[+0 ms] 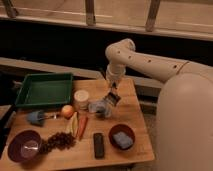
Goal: Wipe purple bowl with brush
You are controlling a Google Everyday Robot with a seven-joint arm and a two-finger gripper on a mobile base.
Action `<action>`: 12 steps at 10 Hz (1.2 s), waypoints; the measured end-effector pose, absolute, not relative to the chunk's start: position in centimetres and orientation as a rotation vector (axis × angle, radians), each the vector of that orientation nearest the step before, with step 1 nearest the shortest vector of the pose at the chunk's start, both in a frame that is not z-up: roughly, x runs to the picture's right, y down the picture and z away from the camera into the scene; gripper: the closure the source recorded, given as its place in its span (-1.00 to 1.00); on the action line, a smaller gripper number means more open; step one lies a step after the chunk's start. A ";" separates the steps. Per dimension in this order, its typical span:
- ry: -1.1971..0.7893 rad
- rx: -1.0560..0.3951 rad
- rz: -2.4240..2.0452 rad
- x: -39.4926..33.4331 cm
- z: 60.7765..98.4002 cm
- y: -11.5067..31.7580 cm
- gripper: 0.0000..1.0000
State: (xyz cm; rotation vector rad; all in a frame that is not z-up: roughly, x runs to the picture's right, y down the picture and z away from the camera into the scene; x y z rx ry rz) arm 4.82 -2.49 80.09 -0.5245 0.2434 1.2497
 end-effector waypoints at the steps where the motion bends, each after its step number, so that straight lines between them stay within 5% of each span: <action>1: 0.211 -0.551 1.216 3.0 78.6 -1.9 1.00; 9: -0.107 -0.867 0.910 -16.1 72.9 0.6 1.00; 12: -0.115 -0.880 0.899 -16.6 72.6 0.9 1.00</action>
